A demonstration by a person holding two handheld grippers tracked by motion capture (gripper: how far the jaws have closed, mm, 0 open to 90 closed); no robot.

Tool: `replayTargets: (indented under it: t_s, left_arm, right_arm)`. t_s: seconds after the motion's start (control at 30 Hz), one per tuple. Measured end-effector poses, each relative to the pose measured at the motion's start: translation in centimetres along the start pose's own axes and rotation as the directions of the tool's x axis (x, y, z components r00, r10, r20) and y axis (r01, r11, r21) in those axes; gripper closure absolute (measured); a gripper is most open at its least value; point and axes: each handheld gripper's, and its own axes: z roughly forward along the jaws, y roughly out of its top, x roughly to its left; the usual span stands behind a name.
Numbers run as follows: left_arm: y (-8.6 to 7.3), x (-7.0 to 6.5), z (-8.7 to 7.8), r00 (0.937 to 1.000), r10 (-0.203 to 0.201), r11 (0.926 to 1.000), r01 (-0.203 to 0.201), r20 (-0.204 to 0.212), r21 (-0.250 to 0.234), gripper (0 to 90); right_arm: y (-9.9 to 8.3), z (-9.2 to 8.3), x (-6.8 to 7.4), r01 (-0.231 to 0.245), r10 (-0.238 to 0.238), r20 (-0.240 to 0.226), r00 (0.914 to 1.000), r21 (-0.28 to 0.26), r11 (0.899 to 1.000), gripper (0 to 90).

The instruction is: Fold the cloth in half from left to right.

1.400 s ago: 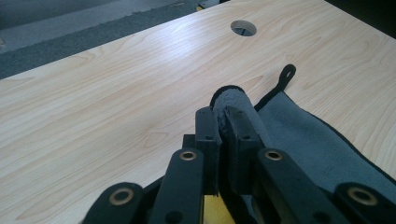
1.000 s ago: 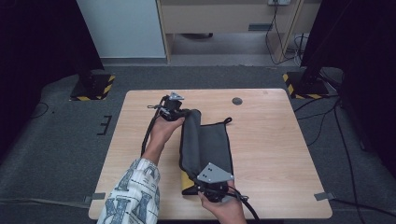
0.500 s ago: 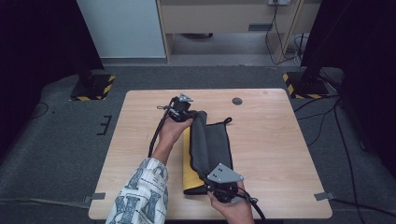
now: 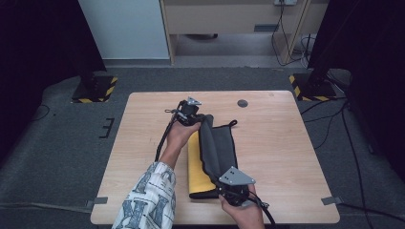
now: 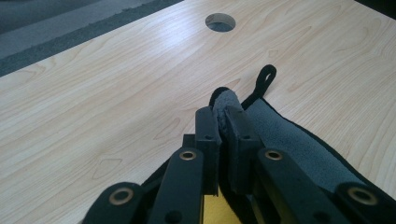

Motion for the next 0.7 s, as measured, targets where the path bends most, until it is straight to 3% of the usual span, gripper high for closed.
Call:
replayTargets:
  t_s: [0.37,0.7]
  left_arm:
    - [-0.4,-0.3,1.0,0.9999,0.006,0.9997,-0.006,0.008,0.025,84.4]
    - [-1.3,-0.9,3.1,0.9996,0.002,0.9982,-0.004,0.030,0.060,83.8]
  right_arm:
    - [-0.6,0.5,0.3,-0.006,0.006,-0.010,0.9999,0.014,1.000,83.8]
    - [-2.6,1.5,-0.2,-0.032,0.031,0.004,0.9995,0.081,0.996,83.1]
